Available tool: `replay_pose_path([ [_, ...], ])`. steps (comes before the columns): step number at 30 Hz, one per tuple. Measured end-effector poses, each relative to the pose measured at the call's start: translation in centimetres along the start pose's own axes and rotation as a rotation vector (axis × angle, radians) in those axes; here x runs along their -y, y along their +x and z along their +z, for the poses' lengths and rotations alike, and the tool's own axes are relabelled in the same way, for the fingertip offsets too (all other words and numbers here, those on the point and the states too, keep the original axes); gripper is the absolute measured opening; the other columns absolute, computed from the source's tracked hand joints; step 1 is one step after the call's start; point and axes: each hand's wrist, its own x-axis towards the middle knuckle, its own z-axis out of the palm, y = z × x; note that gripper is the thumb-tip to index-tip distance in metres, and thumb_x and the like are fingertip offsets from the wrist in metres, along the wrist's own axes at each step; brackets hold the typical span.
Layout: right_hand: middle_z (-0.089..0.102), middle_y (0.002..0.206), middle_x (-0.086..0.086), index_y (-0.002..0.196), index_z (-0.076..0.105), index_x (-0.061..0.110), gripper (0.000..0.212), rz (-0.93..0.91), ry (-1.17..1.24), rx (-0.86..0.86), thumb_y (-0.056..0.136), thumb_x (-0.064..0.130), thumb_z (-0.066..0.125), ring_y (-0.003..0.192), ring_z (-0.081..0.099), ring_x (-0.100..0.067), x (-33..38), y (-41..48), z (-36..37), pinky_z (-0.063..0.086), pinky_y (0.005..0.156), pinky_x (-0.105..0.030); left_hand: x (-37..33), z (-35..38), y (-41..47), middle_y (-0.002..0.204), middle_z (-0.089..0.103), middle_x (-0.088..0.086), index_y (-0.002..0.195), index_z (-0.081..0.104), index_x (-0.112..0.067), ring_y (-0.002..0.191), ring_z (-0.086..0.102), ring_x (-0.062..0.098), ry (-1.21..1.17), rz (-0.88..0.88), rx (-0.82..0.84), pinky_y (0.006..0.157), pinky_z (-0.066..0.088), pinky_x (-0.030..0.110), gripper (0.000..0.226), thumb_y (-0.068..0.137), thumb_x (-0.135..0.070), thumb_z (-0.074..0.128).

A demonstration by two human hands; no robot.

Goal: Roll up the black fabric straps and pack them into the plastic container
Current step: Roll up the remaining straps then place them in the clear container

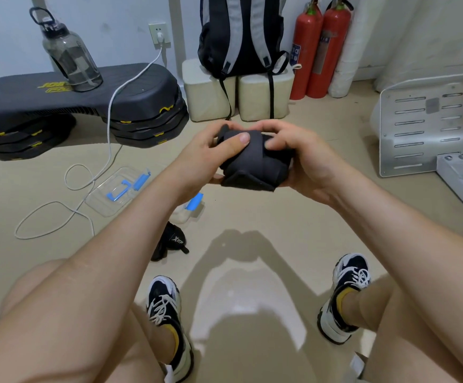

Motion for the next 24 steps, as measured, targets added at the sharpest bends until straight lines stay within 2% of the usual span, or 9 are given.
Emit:
replay_pose_path([
  [2, 0.071, 0.099, 0.003, 0.099, 0.064, 0.027, 0.017, -0.006, -0.043, -0.063, 0.085, 0.037, 0.068, 0.091, 0.070, -0.020, -0.3, 0.0, 0.6, 0.056, 0.065, -0.036, -0.1, 0.8, 0.1, 0.089, 0.065, -0.008, 0.102, 0.060, -0.021, 0.080, 0.063, 0.008, -0.028, 0.029, -0.088, 0.058, 0.053, 0.028, 0.008, 0.100, -0.027, 0.055],
  [4, 0.072, 0.106, -0.002, 0.105, 0.058, 0.024, 0.032, -0.003, -0.090, -0.241, 0.087, 0.046, 0.071, 0.090, 0.072, -0.022, -1.1, 0.4, 1.2, 0.058, 0.062, -0.037, 0.2, 1.7, 0.4, 0.083, 0.062, -0.008, 0.100, 0.059, -0.018, 0.075, 0.060, 0.005, 0.018, 0.097, -0.179, 0.058, 0.050, 0.025, 0.008, 0.100, -0.026, 0.055],
  [8, 0.071, 0.102, -0.006, 0.094, 0.055, 0.020, 0.030, 0.001, -0.037, -0.505, 0.088, 0.047, 0.068, 0.091, 0.072, -0.023, -2.3, 1.3, 2.8, 0.061, 0.078, -0.047, 1.0, 4.1, 0.7, 0.083, 0.056, -0.008, 0.087, 0.054, -0.024, 0.075, 0.054, 0.007, -0.027, 0.103, -0.358, 0.062, 0.049, 0.024, 0.009, 0.096, -0.023, 0.057],
  [10, 0.071, 0.095, -0.005, 0.086, 0.056, 0.020, 0.029, -0.060, -0.108, -0.582, 0.087, 0.047, 0.068, 0.089, 0.070, -0.022, -3.0, 1.6, 3.6, 0.060, 0.080, -0.047, 1.3, 4.8, 1.0, 0.082, 0.056, -0.004, 0.081, 0.052, -0.024, 0.076, 0.054, 0.013, -0.079, 0.034, -0.457, 0.062, 0.049, 0.028, 0.014, 0.094, -0.020, 0.055],
  [12, 0.070, 0.089, -0.004, 0.078, 0.056, 0.021, 0.027, -0.121, -0.186, -0.645, 0.086, 0.044, 0.068, 0.086, 0.068, -0.021, -3.5, 2.0, 4.1, 0.058, 0.079, -0.044, 1.5, 5.2, 1.4, 0.083, 0.060, 0.000, 0.078, 0.055, -0.023, 0.078, 0.058, 0.018, -0.127, -0.038, -0.523, 0.069, 0.054, 0.038, 0.013, 0.091, -0.021, 0.057],
  [16, 0.065, 0.088, -0.006, 0.071, 0.051, 0.025, 0.022, -0.196, -0.308, -0.721, 0.085, 0.031, 0.066, 0.083, 0.061, -0.018, -3.9, 3.2, 4.3, 0.049, 0.074, -0.032, 1.7, 5.1, 2.5, 0.076, 0.066, 0.002, 0.065, 0.061, -0.023, 0.075, 0.064, 0.023, -0.175, -0.118, -0.621, 0.076, 0.059, 0.051, 0.020, 0.085, -0.028, 0.064],
  [19, 0.063, 0.087, -0.003, 0.073, 0.047, 0.024, 0.022, -0.233, -0.375, -0.735, 0.088, 0.027, 0.063, 0.081, 0.055, -0.013, -4.0, 3.6, 4.2, 0.037, 0.064, -0.017, 1.8, 5.0, 3.1, 0.066, 0.059, -0.001, 0.061, 0.056, -0.020, 0.065, 0.056, 0.020, -0.166, -0.107, -0.652, 0.068, 0.055, 0.039, 0.024, 0.083, -0.025, 0.065],
  [21, 0.062, 0.089, -0.002, 0.077, 0.048, 0.022, 0.018, -0.242, -0.413, -0.714, 0.090, 0.027, 0.060, 0.084, 0.055, -0.015, -3.9, 3.7, 4.3, 0.038, 0.065, -0.020, 1.8, 4.8, 3.3, 0.065, 0.057, -0.002, 0.064, 0.054, -0.018, 0.063, 0.053, 0.018, -0.124, -0.093, -0.667, 0.064, 0.049, 0.034, 0.024, 0.084, -0.022, 0.066],
  [24, 0.062, 0.099, -0.003, 0.090, 0.050, 0.020, 0.013, -0.189, -0.372, -0.664, 0.090, 0.030, 0.058, 0.090, 0.057, -0.019, -3.0, 3.9, 4.3, 0.046, 0.073, -0.032, 1.6, 4.2, 3.7, 0.065, 0.058, -0.002, 0.064, 0.059, -0.017, 0.063, 0.054, 0.016, -0.149, -0.062, -0.688, 0.064, 0.053, 0.037, 0.021, 0.081, -0.024, 0.069],
])
